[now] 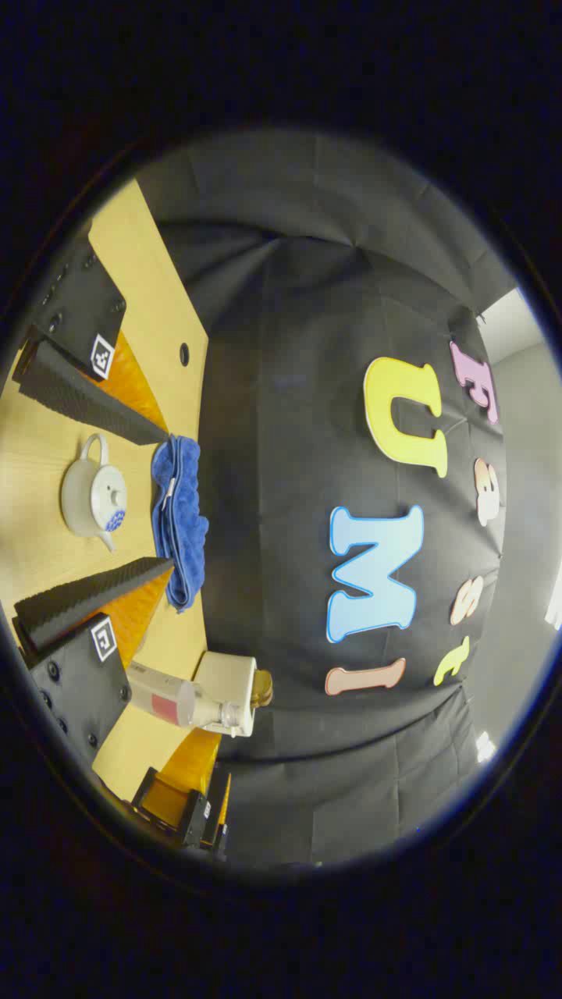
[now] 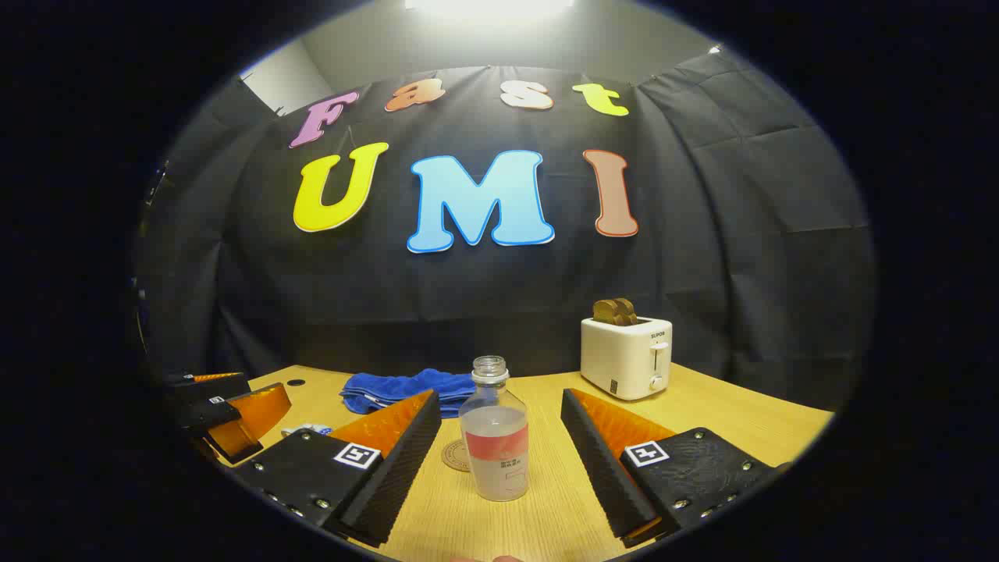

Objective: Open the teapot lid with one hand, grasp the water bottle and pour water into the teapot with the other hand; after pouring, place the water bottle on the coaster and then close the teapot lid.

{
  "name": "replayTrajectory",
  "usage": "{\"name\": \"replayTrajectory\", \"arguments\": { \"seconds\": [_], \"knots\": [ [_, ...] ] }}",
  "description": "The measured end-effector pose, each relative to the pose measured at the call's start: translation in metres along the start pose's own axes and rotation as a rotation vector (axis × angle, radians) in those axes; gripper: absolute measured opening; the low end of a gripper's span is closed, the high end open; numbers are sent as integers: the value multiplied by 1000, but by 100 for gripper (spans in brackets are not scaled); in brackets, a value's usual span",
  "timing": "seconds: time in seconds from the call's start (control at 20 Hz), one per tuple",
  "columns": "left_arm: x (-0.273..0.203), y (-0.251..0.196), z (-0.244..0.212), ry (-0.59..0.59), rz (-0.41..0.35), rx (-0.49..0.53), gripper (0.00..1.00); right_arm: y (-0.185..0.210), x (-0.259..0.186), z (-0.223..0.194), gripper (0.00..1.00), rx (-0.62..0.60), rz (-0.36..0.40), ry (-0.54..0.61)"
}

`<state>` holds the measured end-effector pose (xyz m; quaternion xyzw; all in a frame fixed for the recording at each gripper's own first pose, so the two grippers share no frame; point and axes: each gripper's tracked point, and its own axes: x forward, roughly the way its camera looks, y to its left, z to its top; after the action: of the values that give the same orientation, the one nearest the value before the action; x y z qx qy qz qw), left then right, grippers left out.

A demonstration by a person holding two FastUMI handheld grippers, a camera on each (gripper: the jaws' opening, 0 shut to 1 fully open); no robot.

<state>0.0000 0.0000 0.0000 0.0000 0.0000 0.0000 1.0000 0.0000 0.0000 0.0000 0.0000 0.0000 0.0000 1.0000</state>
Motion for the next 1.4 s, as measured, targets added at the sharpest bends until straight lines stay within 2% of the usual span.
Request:
{"name": "replayTrajectory", "arguments": {
  "seconds": [0.5, 0.95, 1.4],
  "knots": [
    [10, -2, -7, 14, -6, 11, 93, 11, 2, -1, 98, -61, 17, -17],
    [20, 3, -12, 14, -9, 5, 93, 11, 4, -6, 98, -62, 16, -1],
    [59, 16, -40, 68, 9, 0, 92, 1, 1, -21, 98, -75, -5, 38]
  ]
}}
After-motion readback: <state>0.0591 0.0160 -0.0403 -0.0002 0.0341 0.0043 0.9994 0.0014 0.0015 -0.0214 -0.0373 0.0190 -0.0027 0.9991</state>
